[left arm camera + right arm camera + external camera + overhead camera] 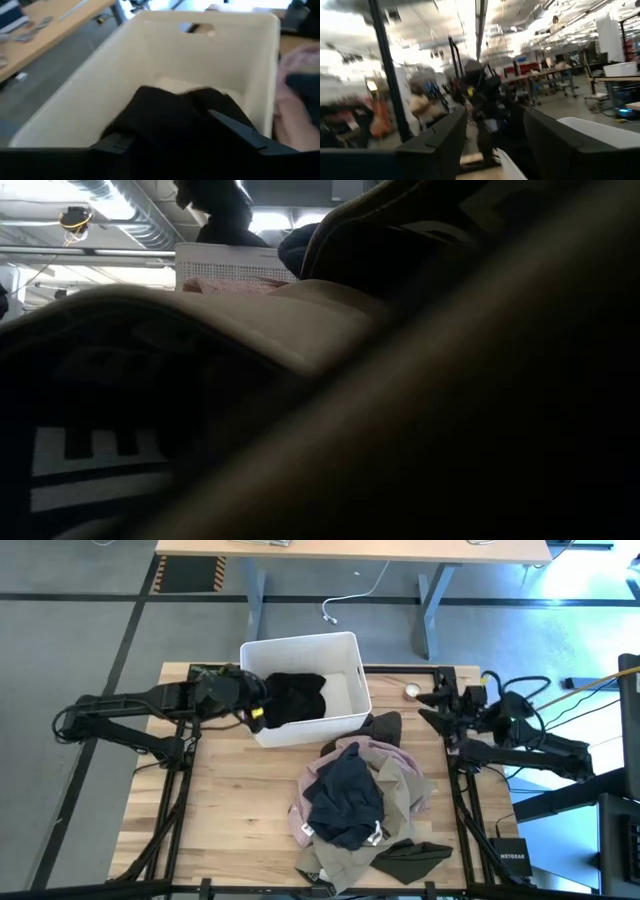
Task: Sort clothes
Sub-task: Put the black jacket into the white laundry bin
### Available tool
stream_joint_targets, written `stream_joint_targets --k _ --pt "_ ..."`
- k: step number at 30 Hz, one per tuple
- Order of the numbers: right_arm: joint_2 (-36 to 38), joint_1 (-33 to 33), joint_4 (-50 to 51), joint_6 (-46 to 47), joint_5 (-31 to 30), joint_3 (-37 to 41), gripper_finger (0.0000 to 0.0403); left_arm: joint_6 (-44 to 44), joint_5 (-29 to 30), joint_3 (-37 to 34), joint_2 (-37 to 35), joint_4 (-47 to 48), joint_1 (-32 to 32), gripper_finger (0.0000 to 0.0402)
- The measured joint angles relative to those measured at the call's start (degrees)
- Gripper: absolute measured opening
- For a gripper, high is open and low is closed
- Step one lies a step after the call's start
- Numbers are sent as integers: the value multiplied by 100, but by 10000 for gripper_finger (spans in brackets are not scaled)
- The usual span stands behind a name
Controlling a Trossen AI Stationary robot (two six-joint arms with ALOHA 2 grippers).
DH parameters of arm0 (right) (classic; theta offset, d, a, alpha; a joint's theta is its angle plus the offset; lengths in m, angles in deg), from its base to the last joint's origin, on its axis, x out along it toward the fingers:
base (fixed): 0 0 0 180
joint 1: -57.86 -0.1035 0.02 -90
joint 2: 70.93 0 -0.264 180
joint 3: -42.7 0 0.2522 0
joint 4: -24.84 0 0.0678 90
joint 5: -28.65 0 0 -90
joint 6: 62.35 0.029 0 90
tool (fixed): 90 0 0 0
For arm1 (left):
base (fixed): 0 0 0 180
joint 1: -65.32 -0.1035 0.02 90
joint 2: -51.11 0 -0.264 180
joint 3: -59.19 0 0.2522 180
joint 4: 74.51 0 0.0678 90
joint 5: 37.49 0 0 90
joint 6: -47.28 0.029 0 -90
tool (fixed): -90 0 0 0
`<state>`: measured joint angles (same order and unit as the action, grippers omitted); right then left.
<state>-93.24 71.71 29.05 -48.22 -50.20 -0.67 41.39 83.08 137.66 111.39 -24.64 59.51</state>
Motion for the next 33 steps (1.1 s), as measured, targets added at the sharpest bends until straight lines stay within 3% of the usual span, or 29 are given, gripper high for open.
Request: stream_joint_targets --k 7,14,20,25,27,33 --pt "-1718 -1 80 -845 11 -1167 217 96 -1097 411 -33 125 -146 202" --pt "-3061 -220 673 -847 580 -2202 217 126 -1111 419 -31 316 -150 231" --pt "-3886 -937 1781 -1136 97 -2968 217 -233 -1161 655 -33 1201 -174 234" --pt "-4370 -1414 2232 -1458 -521 -3387 217 -443 -1638 1127 -71 1836 -148 234" --pt "-4495 -1557 2306 -1462 -613 -3500 217 -400 -1415 1216 -124 1954 -127 233" --pt "-4643 -2010 2397 -1454 -829 -3557 217 -481 94 1224 -265 2049 -137 233"
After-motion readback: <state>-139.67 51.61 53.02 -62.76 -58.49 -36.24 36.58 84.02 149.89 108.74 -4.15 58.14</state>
